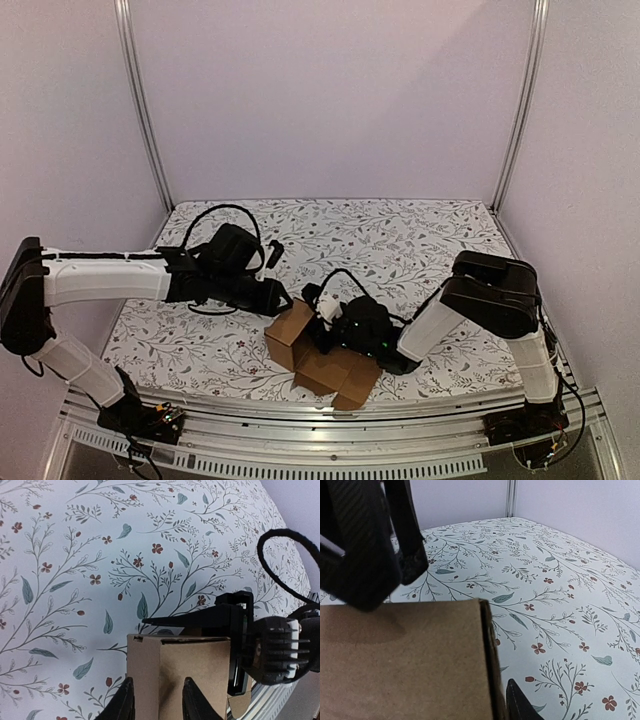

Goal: Fold the paper box

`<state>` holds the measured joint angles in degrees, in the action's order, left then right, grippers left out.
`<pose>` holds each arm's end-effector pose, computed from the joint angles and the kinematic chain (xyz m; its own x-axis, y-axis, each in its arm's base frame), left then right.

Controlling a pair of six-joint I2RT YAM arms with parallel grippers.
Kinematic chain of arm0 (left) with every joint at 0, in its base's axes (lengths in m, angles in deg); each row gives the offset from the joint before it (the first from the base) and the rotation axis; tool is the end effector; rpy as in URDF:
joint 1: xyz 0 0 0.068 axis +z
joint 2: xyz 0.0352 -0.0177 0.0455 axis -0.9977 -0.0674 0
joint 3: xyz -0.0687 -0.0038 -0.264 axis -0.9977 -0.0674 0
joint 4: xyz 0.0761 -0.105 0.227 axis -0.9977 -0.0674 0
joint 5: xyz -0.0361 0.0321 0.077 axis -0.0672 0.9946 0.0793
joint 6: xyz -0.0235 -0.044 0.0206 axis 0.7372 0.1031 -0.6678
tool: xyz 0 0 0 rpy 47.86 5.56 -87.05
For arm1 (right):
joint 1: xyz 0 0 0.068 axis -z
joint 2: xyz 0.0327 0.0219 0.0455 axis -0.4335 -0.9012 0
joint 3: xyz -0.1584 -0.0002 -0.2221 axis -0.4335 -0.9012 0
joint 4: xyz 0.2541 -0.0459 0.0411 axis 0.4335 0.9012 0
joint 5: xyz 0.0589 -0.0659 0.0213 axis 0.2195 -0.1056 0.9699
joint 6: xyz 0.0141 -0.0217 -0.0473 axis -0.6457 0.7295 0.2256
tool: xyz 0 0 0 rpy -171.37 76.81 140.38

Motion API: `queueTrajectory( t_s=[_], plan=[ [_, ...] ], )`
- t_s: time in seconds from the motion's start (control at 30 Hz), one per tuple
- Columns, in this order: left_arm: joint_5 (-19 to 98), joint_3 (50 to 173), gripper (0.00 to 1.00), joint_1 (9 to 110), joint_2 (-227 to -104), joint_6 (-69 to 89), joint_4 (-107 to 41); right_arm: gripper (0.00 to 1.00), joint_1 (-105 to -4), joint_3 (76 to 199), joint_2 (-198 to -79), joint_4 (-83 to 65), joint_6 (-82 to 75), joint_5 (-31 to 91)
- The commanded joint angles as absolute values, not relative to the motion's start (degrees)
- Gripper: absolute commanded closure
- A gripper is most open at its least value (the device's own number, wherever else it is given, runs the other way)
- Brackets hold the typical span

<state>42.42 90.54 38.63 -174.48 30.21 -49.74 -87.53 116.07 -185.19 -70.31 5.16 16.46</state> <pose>0.2041 -0.2276 0.2093 -0.8362 0.1412 -0.5300 0.3984 0.8205 -0.4099 0.1994 0.3650 0.0795 -0.0799 -0.2139 -0.9736 -0.8343 0.5488 -0.0522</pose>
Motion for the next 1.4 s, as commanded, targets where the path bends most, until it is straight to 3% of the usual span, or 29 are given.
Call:
queueTrajectory(
  t_s=[0.0,0.23,0.53,0.87,0.97,1.07,1.37],
  plan=[
    [44.7,93.0,0.64,38.6,-170.1,29.1,-54.1,0.69,-87.6,113.4,-183.3,-70.8,5.9,14.9],
    [46.3,93.4,0.57,39.0,-164.9,28.9,-56.4,0.66,-87.6,108.5,-179.2,-71.1,7.1,14.2],
    [47.7,92.9,0.57,39.3,-162.7,29.0,-57.6,0.66,-87.6,107.2,-176.1,-70.1,7.6,14.6],
    [47.8,92.7,0.57,39.5,-160.8,28.8,-58.7,1.0,-87.6,107.6,-174.6,-64.9,9.2,16.0],
    [47.8,93.0,0.57,39.6,-159.4,28.3,-59.7,1.0,-87.6,107.3,-172.7,-61.6,10.3,16.4],
    [47.8,94.3,0.63,39.8,-158.2,27.2,-61.8,1.0,-87.7,107.2,-168.8,-55.6,12.6,17.6],
    [52.4,95.9,0.62,41.8,-151.8,27.2,-66.2,1.0,-86.5,112.9,-153.9,-17.7,21.3,26.5]
  ],
)
